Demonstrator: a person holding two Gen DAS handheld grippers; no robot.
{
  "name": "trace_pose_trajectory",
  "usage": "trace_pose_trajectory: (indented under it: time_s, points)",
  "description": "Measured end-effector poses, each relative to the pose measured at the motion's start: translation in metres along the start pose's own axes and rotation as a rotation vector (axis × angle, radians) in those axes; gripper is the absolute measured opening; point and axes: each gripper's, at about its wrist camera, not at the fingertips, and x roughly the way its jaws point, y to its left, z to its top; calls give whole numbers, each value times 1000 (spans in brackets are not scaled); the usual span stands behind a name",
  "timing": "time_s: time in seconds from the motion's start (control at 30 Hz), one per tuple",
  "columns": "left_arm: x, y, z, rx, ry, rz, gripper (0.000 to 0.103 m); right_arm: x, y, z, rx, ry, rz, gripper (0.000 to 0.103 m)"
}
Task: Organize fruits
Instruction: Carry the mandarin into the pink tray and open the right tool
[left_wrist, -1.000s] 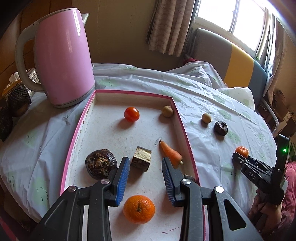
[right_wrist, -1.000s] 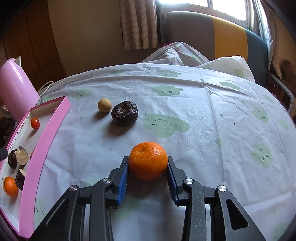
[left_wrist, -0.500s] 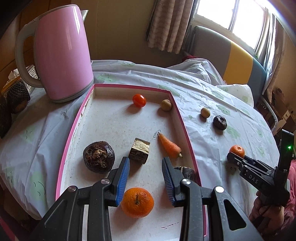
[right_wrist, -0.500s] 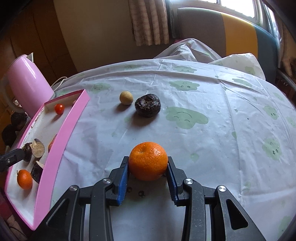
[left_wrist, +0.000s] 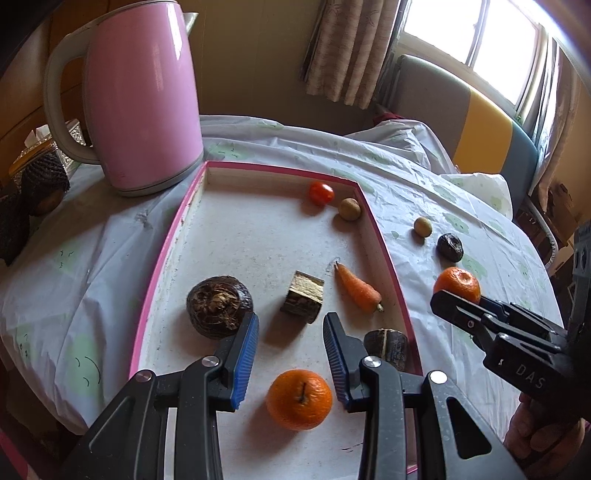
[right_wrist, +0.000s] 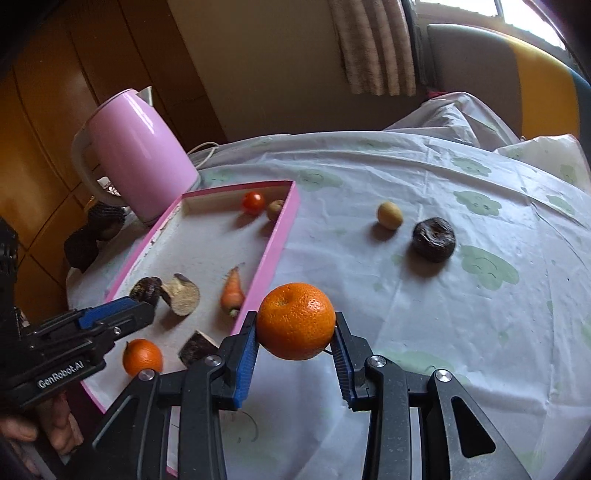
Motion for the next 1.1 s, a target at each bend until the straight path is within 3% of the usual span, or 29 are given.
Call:
trace_pose_trajectory:
  time_s: [0.3,0.4,0.73,1.1]
  points:
    - [-11,24,5,-40,-44,50,36,25,47,22,-54,40,120,43]
    - [-12,25,6,-46,-48,67,36,26,52,19,-60,31,127,62]
    - [-12,8,3,0,-49,53,36,2,20,4,14,-12,54,62]
    - [-11,-21,0,79,-33,24,37,-18,-31,-13,106,-43,-109,62]
